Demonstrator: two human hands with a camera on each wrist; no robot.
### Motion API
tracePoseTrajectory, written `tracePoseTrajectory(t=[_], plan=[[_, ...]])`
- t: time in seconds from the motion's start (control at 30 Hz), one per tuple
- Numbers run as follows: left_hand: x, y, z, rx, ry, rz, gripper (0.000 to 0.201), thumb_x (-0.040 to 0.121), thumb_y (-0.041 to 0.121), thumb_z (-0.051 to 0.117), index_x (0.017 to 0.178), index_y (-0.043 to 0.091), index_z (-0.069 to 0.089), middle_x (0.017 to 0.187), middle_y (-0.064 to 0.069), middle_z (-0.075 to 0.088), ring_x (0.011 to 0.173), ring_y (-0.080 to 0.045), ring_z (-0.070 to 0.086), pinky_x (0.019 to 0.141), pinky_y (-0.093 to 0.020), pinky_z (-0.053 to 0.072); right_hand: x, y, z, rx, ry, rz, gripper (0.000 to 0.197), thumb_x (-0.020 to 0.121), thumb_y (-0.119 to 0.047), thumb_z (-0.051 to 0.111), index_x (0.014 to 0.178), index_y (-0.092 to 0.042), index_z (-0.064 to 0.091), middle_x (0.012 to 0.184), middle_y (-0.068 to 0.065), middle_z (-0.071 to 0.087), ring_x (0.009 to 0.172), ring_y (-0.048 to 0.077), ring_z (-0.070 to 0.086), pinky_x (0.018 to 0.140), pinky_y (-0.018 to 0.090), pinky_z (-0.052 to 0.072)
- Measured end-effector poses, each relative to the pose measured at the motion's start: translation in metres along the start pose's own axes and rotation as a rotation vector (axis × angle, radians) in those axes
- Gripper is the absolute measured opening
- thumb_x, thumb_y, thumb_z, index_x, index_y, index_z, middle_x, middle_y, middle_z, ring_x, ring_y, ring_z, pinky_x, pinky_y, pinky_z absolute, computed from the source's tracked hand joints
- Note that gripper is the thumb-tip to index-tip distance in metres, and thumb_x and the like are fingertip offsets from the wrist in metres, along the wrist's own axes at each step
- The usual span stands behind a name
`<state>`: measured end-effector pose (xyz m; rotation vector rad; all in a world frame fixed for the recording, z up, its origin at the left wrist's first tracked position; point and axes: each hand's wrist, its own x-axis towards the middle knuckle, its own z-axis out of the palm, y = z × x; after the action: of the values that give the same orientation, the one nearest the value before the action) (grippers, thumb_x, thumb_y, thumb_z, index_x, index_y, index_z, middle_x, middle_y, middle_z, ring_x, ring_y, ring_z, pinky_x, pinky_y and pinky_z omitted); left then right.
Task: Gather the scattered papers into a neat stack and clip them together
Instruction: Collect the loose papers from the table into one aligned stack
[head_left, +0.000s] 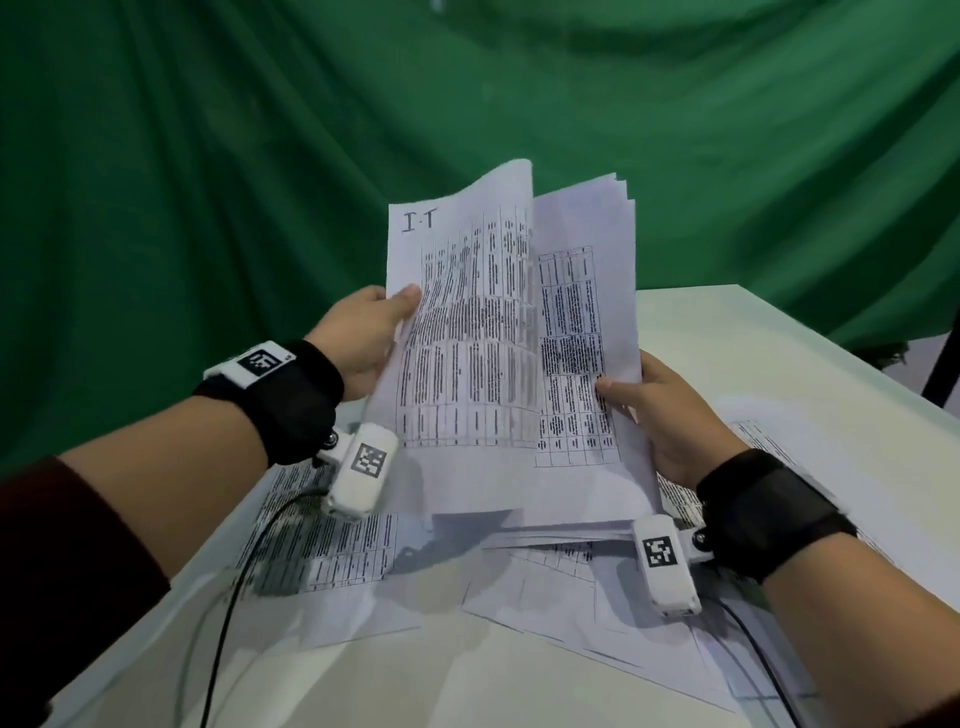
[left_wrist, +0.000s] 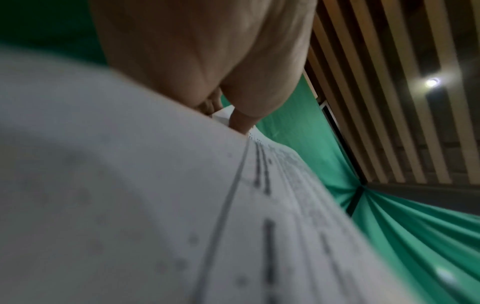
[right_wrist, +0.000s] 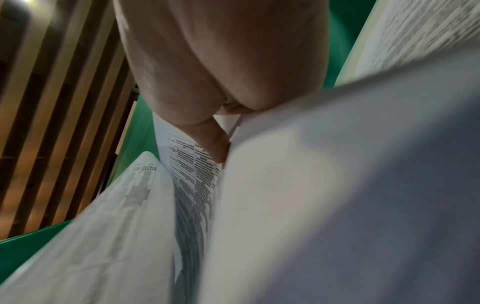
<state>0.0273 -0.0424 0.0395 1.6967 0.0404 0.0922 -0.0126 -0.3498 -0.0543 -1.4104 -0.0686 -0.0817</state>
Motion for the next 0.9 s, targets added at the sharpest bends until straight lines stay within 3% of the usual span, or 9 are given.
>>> tracePoseTrajectory(t=[0.07,0.17,0.3,0.43,0.6,0.7,0.8,0.83,0.9], plan=[[0.001,0.001,0.005,0.073,0.053,0.036,0.039,0.096,0.048,0.069,0.109,0.011,0.062,0.108,-0.011,0.074,0.093,-0.032,0.071,0.08,-0.044,0.062,0.0,0.0,0.0,0.045,0.009,0.027,0.031,0.103,0.003,0.056,0.13,-0.01,0.066,0.115,0.017,0.071,0.098,0.031,0.063,0.086,0.043,0.056],[-0.001,-0.011,0.008,0.259,0.215,0.07,0.031,0.102,0.042,0.063,0.095,0.014,0.053,0.072,-0.003,0.048,0.058,-0.021,0.041,0.051,-0.027,0.034,-0.001,-0.002,0.001,0.125,-0.006,0.05,0.032,0.103,0.004,0.055,0.128,-0.013,0.068,0.126,0.011,0.077,0.109,0.031,0.073,0.101,0.045,0.059],[-0.005,-0.027,0.009,0.32,0.299,0.143,0.027,0.104,0.037,0.06,0.102,0.01,0.058,0.078,-0.001,0.057,0.06,-0.02,0.045,0.052,-0.026,0.036,-0.001,-0.004,-0.001,0.148,-0.011,0.035,0.032,0.103,0.007,0.053,0.122,-0.014,0.069,0.121,0.013,0.079,0.095,0.023,0.077,0.086,0.036,0.065],[-0.015,-0.031,0.023,0.276,0.269,0.157,0.018,0.106,0.035,0.057,0.1,0.018,0.058,0.081,0.003,0.059,0.061,-0.013,0.049,0.052,-0.026,0.037,-0.004,-0.003,0.004,0.099,-0.048,0.064,0.034,0.103,0.004,0.055,0.13,-0.012,0.067,0.129,0.018,0.075,0.108,0.032,0.075,0.098,0.044,0.059],[-0.017,-0.028,0.041,0.181,0.236,0.072,0.028,0.107,0.037,0.055,0.123,0.014,0.054,0.11,-0.003,0.063,0.096,-0.021,0.058,0.081,-0.03,0.045,-0.011,-0.011,0.01,0.086,-0.065,0.095,0.036,0.103,0.0,0.052,0.134,-0.012,0.066,0.122,0.015,0.078,0.114,0.036,0.075,0.102,0.053,0.058],[-0.019,-0.024,0.051,0.061,0.258,0.062,0.027,0.105,0.031,0.062,0.122,0.017,0.046,0.111,0.0,0.061,0.102,-0.02,0.058,0.084,-0.029,0.046,-0.016,-0.019,0.01,0.077,-0.076,0.111,0.04,0.111,-0.037,0.045,0.131,-0.015,0.071,0.12,0.011,0.08,0.108,0.03,0.077,0.092,0.047,0.061],[-0.022,-0.02,0.053,0.014,0.276,0.119,0.039,0.1,0.024,0.068,0.128,0.02,0.041,0.11,0.0,0.064,0.09,-0.015,0.063,0.079,-0.03,0.055,-0.014,-0.019,0.008,-0.024,-0.116,0.119,0.078,0.097,-0.077,0.042,0.156,-0.027,0.05,0.159,-0.011,0.047,0.143,0.011,0.05,0.122,0.051,0.038],[-0.022,-0.019,0.052,0.024,0.274,0.135,0.04,0.099,0.025,0.07,0.129,0.022,0.043,0.114,-0.001,0.067,0.094,-0.017,0.067,0.087,-0.034,0.058,-0.013,-0.017,0.008,-0.056,-0.139,0.093,0.081,0.095,-0.074,0.053,0.16,-0.028,0.042,0.164,-0.013,0.041,0.149,0.01,0.042,0.127,0.05,0.03],[-0.023,-0.019,0.049,0.071,0.252,0.177,0.023,0.099,0.027,0.07,0.117,0.025,0.056,0.12,0.0,0.073,0.106,-0.021,0.071,0.101,-0.043,0.057,-0.012,-0.011,0.009,-0.135,-0.158,0.04,0.056,0.103,-0.039,0.065,0.154,-0.022,0.049,0.155,-0.001,0.058,0.143,0.022,0.055,0.121,0.05,0.041]])
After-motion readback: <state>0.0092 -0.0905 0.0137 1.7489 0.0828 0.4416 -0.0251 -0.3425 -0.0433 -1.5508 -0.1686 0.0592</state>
